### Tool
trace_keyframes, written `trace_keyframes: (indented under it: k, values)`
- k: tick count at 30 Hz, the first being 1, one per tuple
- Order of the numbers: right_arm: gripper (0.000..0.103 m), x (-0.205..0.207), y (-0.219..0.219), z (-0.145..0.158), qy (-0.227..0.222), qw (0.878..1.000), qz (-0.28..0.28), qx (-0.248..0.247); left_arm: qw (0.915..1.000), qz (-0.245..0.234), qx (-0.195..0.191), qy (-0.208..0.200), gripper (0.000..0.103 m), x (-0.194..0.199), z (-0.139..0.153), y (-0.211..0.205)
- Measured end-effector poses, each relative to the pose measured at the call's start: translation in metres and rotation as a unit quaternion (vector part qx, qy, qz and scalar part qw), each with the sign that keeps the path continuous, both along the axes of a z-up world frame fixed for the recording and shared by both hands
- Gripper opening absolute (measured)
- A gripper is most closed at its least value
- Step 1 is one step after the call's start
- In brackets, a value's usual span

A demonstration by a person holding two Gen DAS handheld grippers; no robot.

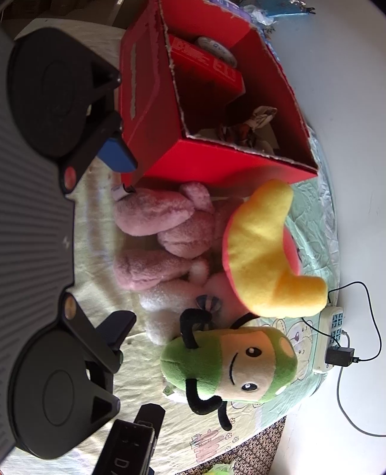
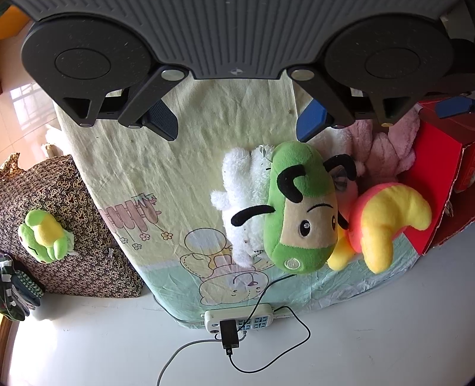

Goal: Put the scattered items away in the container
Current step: 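Move both grippers toward the green pickle plush beside the red box, then close both grippers on the green pickle plush and lift it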

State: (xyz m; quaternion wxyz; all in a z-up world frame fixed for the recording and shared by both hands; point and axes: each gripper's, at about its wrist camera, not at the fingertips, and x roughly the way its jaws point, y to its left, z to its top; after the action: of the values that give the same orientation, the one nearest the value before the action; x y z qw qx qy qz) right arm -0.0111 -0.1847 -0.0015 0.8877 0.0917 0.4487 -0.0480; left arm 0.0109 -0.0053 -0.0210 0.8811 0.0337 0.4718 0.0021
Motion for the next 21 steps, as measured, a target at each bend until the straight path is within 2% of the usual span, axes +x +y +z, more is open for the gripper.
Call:
trace_keyframes:
  k: [5,8,11,14,16,18,21]
  values:
    - [0.088,0.002,-0.009,0.000,-0.009,1.000,-0.008,0.010,0.9999,-0.013,-0.006,0.003,0.099,0.002,-0.001,-0.004]
    - [0.083,0.004,-0.016,0.003,-0.017,0.999,-0.006,0.032,0.9995,-0.029,-0.012,-0.003,0.099,0.003,0.001,-0.008]
    - [0.081,0.010,-0.025,0.015,-0.049,0.997,-0.002,0.060,0.9974,-0.066,-0.018,-0.022,0.099,0.005,0.006,-0.016]
    - [0.081,0.025,-0.027,0.027,-0.075,0.994,0.022,0.072,0.9911,-0.118,-0.009,-0.061,0.099,0.009,0.009,-0.033]
    - [0.081,0.040,-0.024,0.033,-0.088,0.991,0.053,0.081,0.9846,-0.155,-0.017,-0.078,0.099,0.015,0.008,-0.045]
    - [0.081,0.055,-0.018,0.031,-0.083,0.990,0.085,0.080,0.9793,-0.182,-0.030,-0.084,0.099,0.022,0.003,-0.055]
    - [0.081,0.074,-0.015,0.023,-0.067,0.986,0.117,0.098,0.9756,-0.200,-0.036,-0.082,0.099,0.032,-0.006,-0.065]
